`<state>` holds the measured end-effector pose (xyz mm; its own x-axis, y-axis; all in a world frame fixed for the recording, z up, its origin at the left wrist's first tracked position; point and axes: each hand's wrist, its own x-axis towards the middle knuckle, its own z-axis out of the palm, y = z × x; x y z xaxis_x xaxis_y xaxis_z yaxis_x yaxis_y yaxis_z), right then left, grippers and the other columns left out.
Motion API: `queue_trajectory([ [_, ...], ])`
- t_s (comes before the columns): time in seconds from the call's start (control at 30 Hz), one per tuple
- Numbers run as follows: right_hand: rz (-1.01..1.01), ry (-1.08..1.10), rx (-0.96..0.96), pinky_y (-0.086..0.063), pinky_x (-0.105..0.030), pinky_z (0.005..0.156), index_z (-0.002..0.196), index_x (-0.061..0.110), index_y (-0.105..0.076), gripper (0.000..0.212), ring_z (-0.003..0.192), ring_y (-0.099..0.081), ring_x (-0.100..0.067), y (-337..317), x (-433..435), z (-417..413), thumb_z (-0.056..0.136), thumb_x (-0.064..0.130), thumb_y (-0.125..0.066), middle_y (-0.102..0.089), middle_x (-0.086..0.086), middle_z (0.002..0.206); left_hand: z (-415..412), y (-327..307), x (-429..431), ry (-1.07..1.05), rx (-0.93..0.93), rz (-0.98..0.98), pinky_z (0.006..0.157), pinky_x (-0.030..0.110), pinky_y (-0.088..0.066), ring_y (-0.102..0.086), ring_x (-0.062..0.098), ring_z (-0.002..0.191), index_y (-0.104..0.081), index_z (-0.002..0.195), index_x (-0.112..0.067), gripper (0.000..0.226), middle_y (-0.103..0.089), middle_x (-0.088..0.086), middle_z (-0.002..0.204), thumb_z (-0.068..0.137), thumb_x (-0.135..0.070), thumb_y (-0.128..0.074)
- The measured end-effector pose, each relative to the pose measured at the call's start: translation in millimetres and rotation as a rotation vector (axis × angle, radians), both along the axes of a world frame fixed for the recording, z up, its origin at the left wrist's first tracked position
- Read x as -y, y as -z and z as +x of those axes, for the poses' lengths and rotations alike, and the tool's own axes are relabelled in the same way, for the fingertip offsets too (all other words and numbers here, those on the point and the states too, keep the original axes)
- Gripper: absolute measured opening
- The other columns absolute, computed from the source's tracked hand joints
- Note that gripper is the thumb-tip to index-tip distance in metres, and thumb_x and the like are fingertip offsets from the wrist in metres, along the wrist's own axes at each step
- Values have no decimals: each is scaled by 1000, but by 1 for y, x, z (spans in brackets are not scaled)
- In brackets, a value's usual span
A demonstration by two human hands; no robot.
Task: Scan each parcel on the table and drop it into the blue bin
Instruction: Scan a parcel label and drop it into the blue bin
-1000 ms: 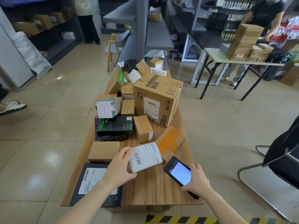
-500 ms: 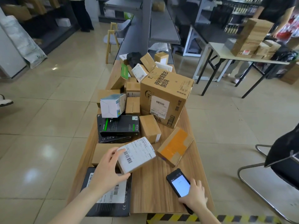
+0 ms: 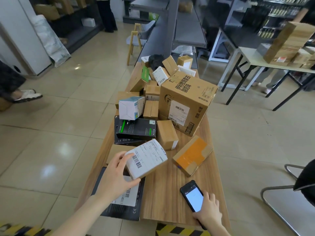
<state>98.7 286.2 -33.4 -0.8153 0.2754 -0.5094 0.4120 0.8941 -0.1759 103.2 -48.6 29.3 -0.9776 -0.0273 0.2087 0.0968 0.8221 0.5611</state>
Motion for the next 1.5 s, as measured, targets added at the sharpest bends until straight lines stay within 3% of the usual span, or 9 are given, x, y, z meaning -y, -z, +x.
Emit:
queue_trajectory([
  [0.17, -45, -37, -19, -43, -45, 100, 141, 23, -21, 95, 130, -30, -22, -2, -5, 5, 68, 40, -79, -28, 0, 137, 38, -12, 3, -112, -11, -5, 87, 18, -41, -42, 5, 118, -43, 135, -27, 87, -33, -13, 138, 62, -45, -86],
  [0.37, -76, -90, -74, -44, -47, 100, 137, 23, -24, 100, 128, -34, -22, -11, 6, -4, 61, 46, -84, -32, 0, 137, 88, -23, 13, -267, 3, -27, 82, 9, -35, -31, -6, 119, -43, 134, -28, 88, -32, -14, 139, 60, -49, -87],
  [0.5, -137, -213, -214, -43, -50, 100, 134, 24, -26, 98, 126, -34, -21, -28, 32, -22, 58, 47, -85, -34, 1, 134, 117, -27, 22, -375, -7, 4, 89, 18, -37, -29, -5, 118, -43, 135, -30, 85, -33, -16, 136, 63, -48, -84],
  [0.6, -182, -323, -310, -41, -51, 100, 135, 26, -27, 101, 125, -34, -21, -45, 67, -33, 56, 46, -86, -35, 1, 135, 140, -31, 32, -469, -32, 30, 90, 20, -37, -35, 2, 116, -43, 135, -29, 85, -28, -22, 129, 63, -43, -85],
  [0.77, -267, -458, -416, -42, -51, 100, 135, 29, -29, 105, 125, -34, -21, -74, 155, -35, 50, 42, -89, -37, 1, 134, 190, -36, 71, -624, -79, 42, 93, 23, -42, -42, 8, 117, -44, 137, -26, 85, -36, -9, 137, 65, -41, -85],
  [0.9, -332, -583, -444, -42, -50, 99, 136, 28, -28, 105, 125, -31, -21, -88, 243, -14, 50, 38, -87, -35, 1, 133, 246, -40, 121, -794, -117, 78, 87, 24, -47, -43, 3, 114, -44, 136, -29, 82, -34, -18, 132, 66, -43, -82],
  [1.13, -521, -842, -382, -45, -38, 80, 130, 25, -39, 94, 112, -39, -17, -92, 399, 87, 46, 31, -79, -39, 6, 115, 389, -21, 210, -1127, -120, 126, 85, 25, -44, -41, 1, 115, -38, 131, -38, 85, -29, -27, 126, 61, -52, -83],
  [1.23, -541, -933, -298, -49, -39, 82, 130, 27, -38, 93, 108, -40, -14, -86, 457, 138, 45, 30, -77, -36, 9, 112, 452, -12, 247, -1285, -114, 152, 88, 29, -45, -42, 3, 116, -39, 130, -37, 85, -29, -26, 125, 60, -55, -82],
  [1.5, -491, -1168, -119, -49, -34, 82, 127, 34, -37, 94, 107, -40, -10, -66, 566, 235, 42, 36, -76, -35, 13, 109, 567, 17, 300, -1523, -12, 220, 75, 19, -41, -47, 7, 111, -44, 133, -31, 89, -31, -19, 126, 58, -51, -86],
])
